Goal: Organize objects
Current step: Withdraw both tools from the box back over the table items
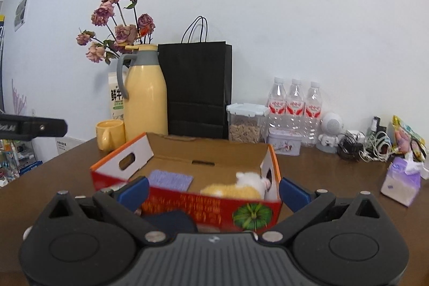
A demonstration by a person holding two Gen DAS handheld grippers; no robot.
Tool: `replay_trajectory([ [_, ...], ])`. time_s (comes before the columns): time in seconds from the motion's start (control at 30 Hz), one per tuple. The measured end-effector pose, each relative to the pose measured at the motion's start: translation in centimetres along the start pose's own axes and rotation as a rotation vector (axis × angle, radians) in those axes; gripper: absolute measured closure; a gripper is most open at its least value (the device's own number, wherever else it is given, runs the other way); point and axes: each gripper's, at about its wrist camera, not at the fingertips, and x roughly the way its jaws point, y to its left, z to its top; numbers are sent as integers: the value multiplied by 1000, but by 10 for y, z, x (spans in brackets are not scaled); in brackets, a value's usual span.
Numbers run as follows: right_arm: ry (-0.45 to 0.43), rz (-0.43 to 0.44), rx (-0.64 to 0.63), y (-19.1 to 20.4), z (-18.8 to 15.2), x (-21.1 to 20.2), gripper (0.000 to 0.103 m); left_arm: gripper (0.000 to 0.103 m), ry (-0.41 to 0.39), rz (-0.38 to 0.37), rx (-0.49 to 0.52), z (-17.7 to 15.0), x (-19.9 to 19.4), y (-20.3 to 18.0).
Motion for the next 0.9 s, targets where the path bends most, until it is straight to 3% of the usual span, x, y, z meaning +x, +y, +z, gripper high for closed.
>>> replay_trajectory([
  [0.4, 106, -14, 27, 4, -62, -39, 0, 0, 24, -42, -19, -65, -44, -5],
  [0.9, 206, -11, 40, 1, -93, -28, 0, 0, 121, -3, -35, -100, -20, -12],
])
